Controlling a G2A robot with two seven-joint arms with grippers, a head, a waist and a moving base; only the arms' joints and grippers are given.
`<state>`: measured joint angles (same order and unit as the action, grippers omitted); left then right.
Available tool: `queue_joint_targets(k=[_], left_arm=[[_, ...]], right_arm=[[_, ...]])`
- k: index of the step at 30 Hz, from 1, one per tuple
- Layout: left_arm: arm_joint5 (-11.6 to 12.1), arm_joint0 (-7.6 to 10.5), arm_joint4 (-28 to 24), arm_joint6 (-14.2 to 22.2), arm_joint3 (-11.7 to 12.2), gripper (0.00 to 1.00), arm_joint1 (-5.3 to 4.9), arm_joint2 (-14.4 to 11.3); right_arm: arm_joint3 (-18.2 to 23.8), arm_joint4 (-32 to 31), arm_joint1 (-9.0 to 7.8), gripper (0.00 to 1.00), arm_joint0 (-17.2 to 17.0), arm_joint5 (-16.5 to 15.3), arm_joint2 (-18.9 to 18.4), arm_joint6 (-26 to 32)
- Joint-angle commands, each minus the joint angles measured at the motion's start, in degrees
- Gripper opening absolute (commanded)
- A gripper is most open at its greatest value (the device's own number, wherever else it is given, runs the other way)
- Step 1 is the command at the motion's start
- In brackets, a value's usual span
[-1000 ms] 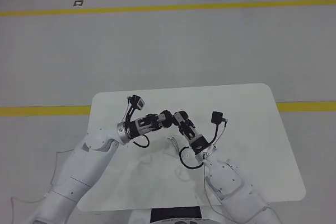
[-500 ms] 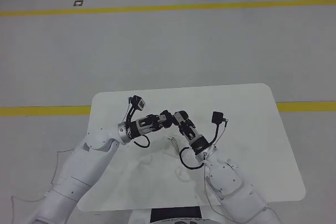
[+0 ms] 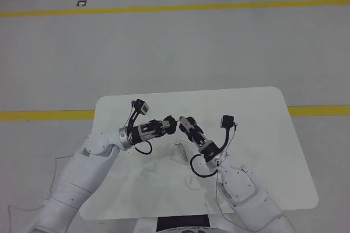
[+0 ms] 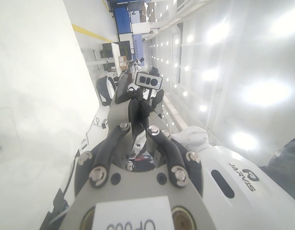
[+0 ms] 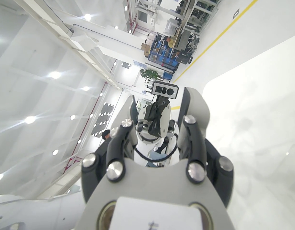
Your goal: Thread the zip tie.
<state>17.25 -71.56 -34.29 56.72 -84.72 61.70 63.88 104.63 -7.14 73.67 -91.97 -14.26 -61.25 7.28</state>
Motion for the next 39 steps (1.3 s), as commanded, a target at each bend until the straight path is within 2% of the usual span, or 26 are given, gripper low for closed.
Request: queue_joint_targets(k=[1, 4, 13, 15, 16, 18, 19, 22, 27, 29, 35, 36, 38, 39], left_arm=[[-0.5, 0.19, -0.4, 2.2, 0.5, 0.00, -0.25, 0.6], [-1.4, 0.99, 0.2, 5.8, 1.0, 0.00, -0.61, 1.1], [-1.7, 0.83, -0.3, 5.5, 0.6, 0.00, -0.58, 0.8], [-2.3, 1.14, -0.9, 6.9, 2.0, 0.00, -0.77, 1.3], [-2.3, 1.27, -2.4, 9.5, 2.8, 0.00, -0.91, 1.7], [-2.4, 1.62, -4.4, 13.9, 4.2, 0.00, -1.20, 2.5], [-2.6, 1.81, -5.8, 17.6, 5.2, 0.00, -1.40, 2.8], [-2.6, 2.35, -7.5, 22.9, 7.4, 0.00, -1.75, 3.3], [-2.2, 2.88, -8.8, 22.9, 7.3, 0.00, -2.94, -0.1], [-1.1, 3.75, -7.1, 22.9, 8.0, 0.00, -3.49, -1.0], [-1.1, 3.72, -6.9, 22.5, 7.9, 0.00, -3.49, -1.0], [-1.6, 3.67, -5.8, 21.4, 7.5, 0.00, -3.49, -1.4], [-2.1, 3.83, -5.8, 21.6, 8.2, 0.00, -3.52, -1.6], [-2.1, 4.13, -5.1, 22.5, 8.7, 0.00, -3.59, -1.8]], right_arm=[[0.2, 2.3, -0.26, 1.00, 0.1, 0.4, -0.8, 4.3], [0.5, 3.0, -0.38, 1.00, 0.2, 0.8, -1.4, 5.4], [0.5, 3.0, -0.38, 1.00, 0.2, 0.8, -1.4, 5.4], [-0.1, 5.6, -0.40, 1.00, 0.3, 0.7, -1.2, 7.7], [-0.6, 10.0, -0.48, 1.00, 0.6, -0.5, -1.2, 11.6], [-1.8, 14.7, -0.77, 1.00, 1.4, -1.1, -2.1, 17.7], [-2.6, 17.7, -0.96, 1.00, 2.0, -1.2, -2.6, 21.7], [-4.0, 21.9, -1.30, 1.00, 3.1, -1.0, -3.5, 27.5], [-7.1, 28.1, -1.55, 1.00, 5.9, 1.8, -3.0, 36.8], [-7.5, 28.2, -1.58, 1.00, 6.4, 1.9, -2.9, 37.5], [-7.5, 28.7, -1.55, 1.00, 6.3, 1.9, -2.8, 37.3], [-7.9, 32.9, -1.37, 1.00, 5.7, 2.5, -2.2, 37.9], [-9.3, 34.0, -1.48, 1.00, 6.6, 3.0, -2.6, 39.3], [-9.9, 36.6, -1.43, 1.00, 6.6, 3.3, -2.2, 41.0]])
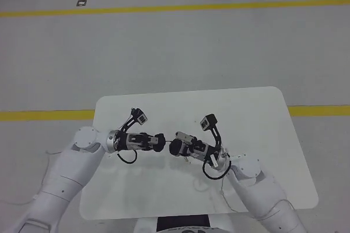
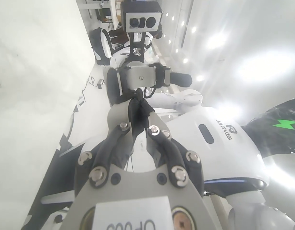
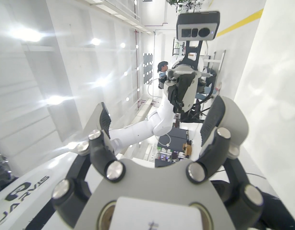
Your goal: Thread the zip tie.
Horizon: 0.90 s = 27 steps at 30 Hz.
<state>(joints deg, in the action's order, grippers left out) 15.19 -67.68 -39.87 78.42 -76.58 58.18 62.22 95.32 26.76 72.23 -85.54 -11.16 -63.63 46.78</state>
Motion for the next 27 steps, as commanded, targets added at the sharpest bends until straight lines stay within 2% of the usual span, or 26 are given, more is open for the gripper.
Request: queue_joint_targets(k=[1, 8, 10, 12, 18, 20, 27], left_arm=[[0.0, 0.35, 0.3, 1.2, 0.6, 0.00, -0.09, -0.4], [2.3, 0.23, -4.7, 1.2, 0.8, 0.00, -1.11, -2.4], [2.7, 0.25, -6.0, 1.2, 1.0, 0.00, -1.34, -2.7], [2.7, 0.25, -6.0, 1.2, 1.0, 0.00, -1.34, -2.7], [2.7, 0.25, -6.0, 1.2, 1.0, 0.00, -1.34, -2.7], [2.7, 0.25, -6.0, 1.2, 1.0, 0.00, -1.34, -2.7], [2.7, 0.25, -6.0, 1.2, 1.0, 0.00, -1.34, -2.7]], right_arm=[[-1.1, 4.6, 0.01, 1.00, 0.5, 0.4, 0.1, 3.1], [-4.2, 7.6, -0.19, 0.98, 2.0, 0.5, -0.2, 6.8], [-4.9, 7.3, -0.22, 0.65, 2.2, 0.5, 0.0, 6.9], [-5.7, 6.9, -0.23, 0.49, 2.5, 0.2, 0.3, 6.9], [-7.7, 6.3, -0.14, 0.37, 3.2, -1.0, 1.3, 6.2], [-8.1, 6.0, -0.13, 0.29, 3.3, -1.3, 1.6, 6.1], [-8.7, 5.7, -0.12, 0.26, 3.5, -2.5, 2.4, 6.1]])
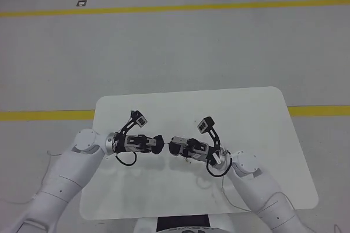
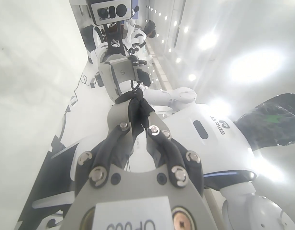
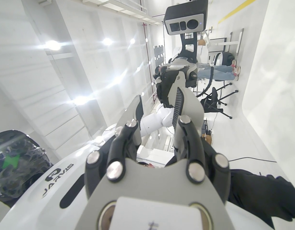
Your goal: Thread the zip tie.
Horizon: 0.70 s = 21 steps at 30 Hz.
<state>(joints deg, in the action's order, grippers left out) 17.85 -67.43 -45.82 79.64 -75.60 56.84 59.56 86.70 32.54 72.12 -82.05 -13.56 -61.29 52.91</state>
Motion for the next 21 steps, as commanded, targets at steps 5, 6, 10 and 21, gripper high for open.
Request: queue_joint_targets(k=[5, 6, 10, 21], left_arm=[[0.0, 0.00, 0.0, 0.0, 0.0, 0.00, 0.00, 0.0], [0.0, 0.00, 0.0, 0.0, 0.0, 0.00, 0.00, 0.0], [0.0, 0.00, 0.0, 0.0, 0.0, 0.00, 0.00, 0.0], [0.0, 0.00, 0.0, 0.0, 0.0, 0.00, 0.00, 0.0]], right_arm=[[-0.5, -0.2, 0.00, 0.18, 0.2, -0.8, 0.4, -0.5], [-0.5, -0.2, 0.00, 0.14, 0.2, -0.9, 0.5, -0.7], [-0.6, -0.4, 0.03, 0.15, 0.4, -1.4, 0.9, -1.1], [-0.6, -0.7, -0.01, 0.11, 0.6, -2.3, 1.5, -1.6]])
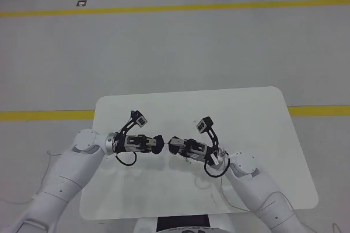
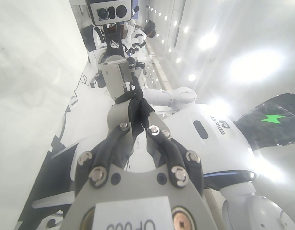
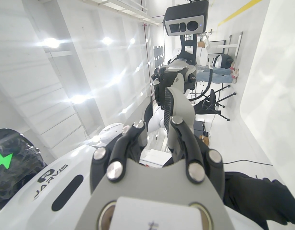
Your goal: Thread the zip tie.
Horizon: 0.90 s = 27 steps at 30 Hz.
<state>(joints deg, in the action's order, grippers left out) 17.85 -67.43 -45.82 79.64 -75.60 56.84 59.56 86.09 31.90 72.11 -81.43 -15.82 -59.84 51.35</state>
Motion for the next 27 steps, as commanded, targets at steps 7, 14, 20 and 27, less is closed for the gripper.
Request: queue_joint_targets(k=[7, 14, 20, 27], left_arm=[[0.0, 0.00, 0.0, 0.0, 0.0, 0.00, 0.00, 0.0], [0.0, 0.00, 0.0, 0.0, 0.0, 0.00, 0.00, 0.0], [0.0, 0.00, 0.0, 0.0, 0.0, 0.00, 0.00, 0.0], [0.0, 0.00, 0.0, 0.0, 0.0, 0.00, 0.00, 0.0]], right_arm=[[0.1, -0.4, -0.14, 0.07, -0.1, -0.2, 0.1, 0.0], [0.3, -0.5, -0.27, 0.11, -0.1, -0.4, 0.2, 0.0], [0.5, -0.6, -0.35, 0.12, 0.0, -0.7, 0.3, 0.0], [0.6, -0.9, -0.45, 0.07, 0.1, -0.8, 0.5, -0.1]])
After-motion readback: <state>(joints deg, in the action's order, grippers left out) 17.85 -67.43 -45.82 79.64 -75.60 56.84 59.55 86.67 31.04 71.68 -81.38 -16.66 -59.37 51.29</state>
